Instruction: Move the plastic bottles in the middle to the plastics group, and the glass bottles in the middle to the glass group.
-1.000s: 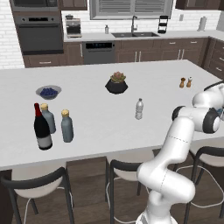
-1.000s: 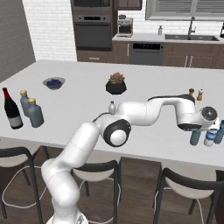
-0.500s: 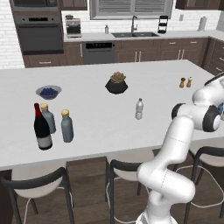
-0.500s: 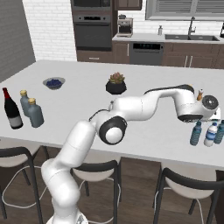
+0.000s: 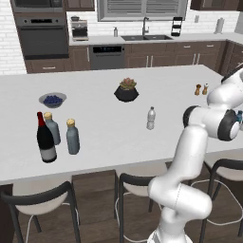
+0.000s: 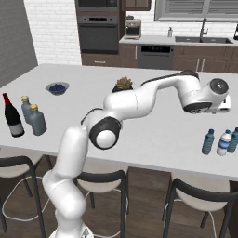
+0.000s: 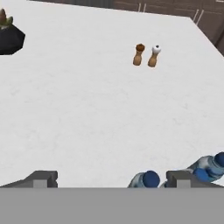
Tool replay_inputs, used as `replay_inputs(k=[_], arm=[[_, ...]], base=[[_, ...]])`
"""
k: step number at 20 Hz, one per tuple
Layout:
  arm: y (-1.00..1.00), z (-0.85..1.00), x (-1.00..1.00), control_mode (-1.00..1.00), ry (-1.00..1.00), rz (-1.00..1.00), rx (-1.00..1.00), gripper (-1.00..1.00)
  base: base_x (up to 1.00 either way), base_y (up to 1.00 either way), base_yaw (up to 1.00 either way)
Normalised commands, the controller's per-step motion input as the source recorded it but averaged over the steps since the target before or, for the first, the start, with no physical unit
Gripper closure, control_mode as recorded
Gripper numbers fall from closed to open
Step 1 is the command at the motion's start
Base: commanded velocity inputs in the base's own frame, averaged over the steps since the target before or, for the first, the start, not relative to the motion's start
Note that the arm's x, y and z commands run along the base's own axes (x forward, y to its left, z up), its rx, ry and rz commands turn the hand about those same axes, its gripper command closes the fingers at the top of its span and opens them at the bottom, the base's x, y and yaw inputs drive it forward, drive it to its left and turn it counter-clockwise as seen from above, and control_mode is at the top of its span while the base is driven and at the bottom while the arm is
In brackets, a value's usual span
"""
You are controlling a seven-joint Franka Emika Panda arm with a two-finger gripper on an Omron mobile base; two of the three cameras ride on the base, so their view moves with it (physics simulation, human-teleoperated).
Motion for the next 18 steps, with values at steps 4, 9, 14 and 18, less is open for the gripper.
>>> replay_inputs(k=[4,9,14,18], arm=[[1.0,0.01,-0.05,-1.0,0.0,0.0,-0.05,-1.0],[1.0,-0.05,0.0,-1.0,0.0,0.0,0.0,-1.0],[1.0,0.0,0.15,-1.0,0.01,-0.05,0.0,-1.0],[1.0,-0.19,0.29,-1.0,0.06,-0.07,0.0,-1.0]], base=[[0.0,0.0,0.0],[0.0,0.0,0.0],[0.0,0.0,0.0],[0.0,0.0,0.0]])
